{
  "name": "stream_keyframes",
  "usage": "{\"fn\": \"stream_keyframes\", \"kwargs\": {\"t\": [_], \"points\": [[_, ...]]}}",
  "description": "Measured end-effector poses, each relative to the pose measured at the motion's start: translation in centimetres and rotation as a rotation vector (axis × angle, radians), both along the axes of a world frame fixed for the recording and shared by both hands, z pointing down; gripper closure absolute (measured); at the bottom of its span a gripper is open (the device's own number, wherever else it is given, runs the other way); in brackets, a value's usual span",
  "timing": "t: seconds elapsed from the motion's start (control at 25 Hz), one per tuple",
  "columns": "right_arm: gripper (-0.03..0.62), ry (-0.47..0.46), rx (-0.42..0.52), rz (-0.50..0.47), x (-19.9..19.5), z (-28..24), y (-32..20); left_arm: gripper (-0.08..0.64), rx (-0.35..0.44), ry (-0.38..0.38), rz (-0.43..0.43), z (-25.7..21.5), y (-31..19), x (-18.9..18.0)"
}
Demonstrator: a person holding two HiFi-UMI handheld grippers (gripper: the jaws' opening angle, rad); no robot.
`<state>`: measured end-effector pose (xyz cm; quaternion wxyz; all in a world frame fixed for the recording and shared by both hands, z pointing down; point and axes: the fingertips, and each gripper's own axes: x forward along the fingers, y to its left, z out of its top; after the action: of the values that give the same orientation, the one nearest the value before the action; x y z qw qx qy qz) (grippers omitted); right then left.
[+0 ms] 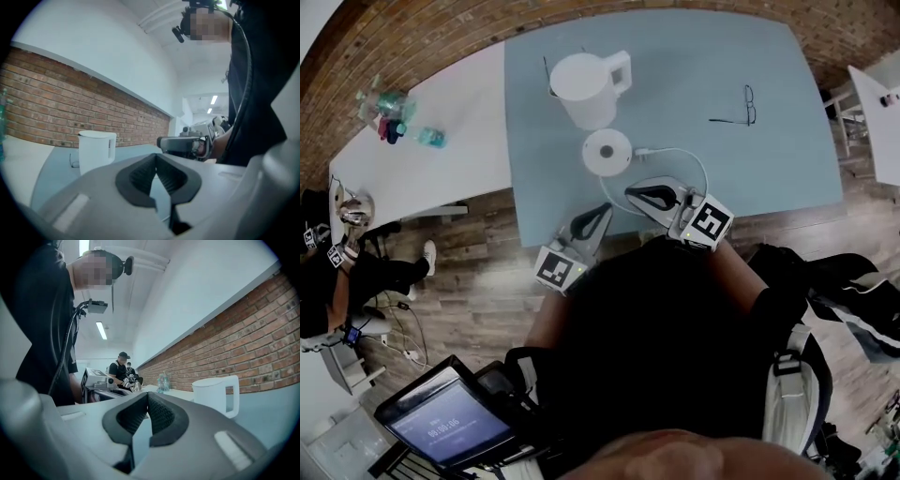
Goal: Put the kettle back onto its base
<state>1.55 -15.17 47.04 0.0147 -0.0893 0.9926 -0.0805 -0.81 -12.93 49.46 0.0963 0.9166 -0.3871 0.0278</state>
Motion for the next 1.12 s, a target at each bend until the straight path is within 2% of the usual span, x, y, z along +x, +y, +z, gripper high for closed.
{"fn": "stream_keyframes", "kwargs": {"t": [0.28, 0.4, 0.72, 0.84, 0.96, 1.12], "points": [[0.589, -0.002, 0.033, -0.033, 1.1, 0.8, -2.7, 0.558, 0.004, -0.021, -0.049, 0.2, -2.3, 0.9], [0.589, 0.037, 0.037, -0.036, 1.6, 1.3, -3.4, 0.558, 0.009, -0.024, -0.056, 0.8, -3.0, 1.7], [0.589, 0.070, 0.053, 0.002, 3.2, 1.7, -4.8, 0.558, 0.002, -0.061, -0.040, 2.1, -4.5, 4.0], [0.589, 0.081, 0.062, 0.012, 3.3, 2.1, -5.1, 0.558, 0.028, -0.054, -0.041, 2.3, -4.6, 3.7], [0.589, 0.093, 0.055, 0.040, 3.4, 2.4, -5.5, 0.558, -0.007, -0.045, -0.023, 2.1, -4.5, 3.4], [0.589, 0.104, 0.073, 0.086, 3.3, 2.0, -6.0, 0.558, -0.016, -0.042, 0.004, 1.5, -4.6, 2.6]]}}
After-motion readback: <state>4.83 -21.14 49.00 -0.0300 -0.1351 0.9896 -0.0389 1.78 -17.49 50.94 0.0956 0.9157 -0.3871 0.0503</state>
